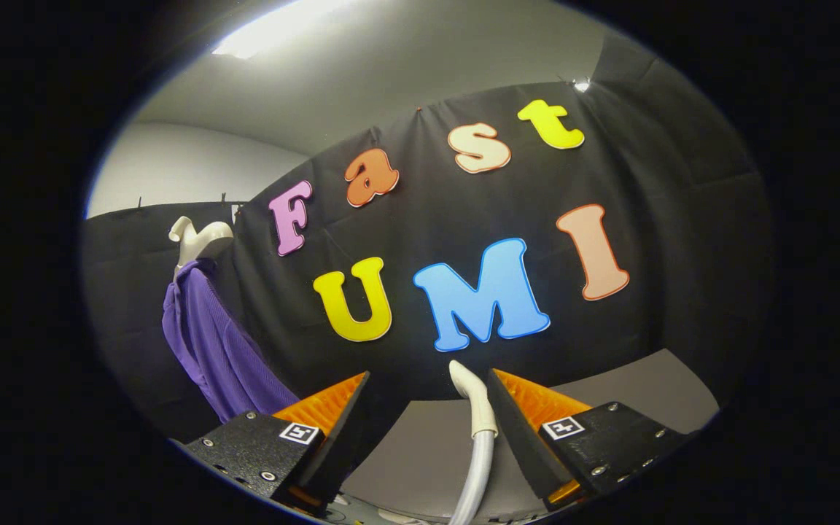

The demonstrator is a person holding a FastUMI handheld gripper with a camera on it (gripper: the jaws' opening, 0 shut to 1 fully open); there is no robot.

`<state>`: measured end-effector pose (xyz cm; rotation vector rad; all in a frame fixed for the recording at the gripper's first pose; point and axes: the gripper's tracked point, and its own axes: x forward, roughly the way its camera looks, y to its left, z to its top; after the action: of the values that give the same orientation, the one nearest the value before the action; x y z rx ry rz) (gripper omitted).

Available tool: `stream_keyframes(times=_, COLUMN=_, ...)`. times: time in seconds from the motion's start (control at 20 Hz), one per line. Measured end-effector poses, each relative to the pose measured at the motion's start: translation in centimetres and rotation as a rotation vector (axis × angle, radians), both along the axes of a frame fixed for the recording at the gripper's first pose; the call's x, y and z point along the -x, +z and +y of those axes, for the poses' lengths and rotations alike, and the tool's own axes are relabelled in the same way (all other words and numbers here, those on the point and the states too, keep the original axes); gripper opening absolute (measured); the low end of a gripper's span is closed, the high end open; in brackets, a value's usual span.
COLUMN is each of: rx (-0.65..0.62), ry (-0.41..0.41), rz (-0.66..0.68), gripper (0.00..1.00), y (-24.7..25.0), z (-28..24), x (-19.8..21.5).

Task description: Iron the clothes twice with a garment steamer, once on the left side and once on the right side.

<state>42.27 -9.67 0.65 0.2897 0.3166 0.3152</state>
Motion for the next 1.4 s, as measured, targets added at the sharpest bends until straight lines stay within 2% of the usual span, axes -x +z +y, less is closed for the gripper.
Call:
stream_keyframes(times=0.4, rx=0.009, ry=0.051, rz=0.254, gripper=0.95, y=-9.3, z=-0.1, x=-6.6)
stream_keyframes(times=0.9, rx=-0.084, ry=0.142, rz=0.532, gripper=0.95, y=-17.4, z=0.7, x=-8.5)
stream_keyframes(times=1.1, rx=-0.210, ry=0.193, rz=0.602, gripper=0.95, y=-18.5, z=1.7, x=-8.3)
stream_keyframes(times=1.25, rx=-0.307, ry=0.195, rz=0.664, gripper=0.95, y=-19.5, z=2.0, x=-7.9)
stream_keyframes(times=1.35, rx=-0.330, ry=0.181, rz=0.684, gripper=0.87, y=-19.9, z=1.6, x=-7.7)
stream_keyframes(times=1.4, rx=-0.332, ry=0.176, rz=0.692, gripper=0.77, y=-20.1, z=1.5, x=-7.8)
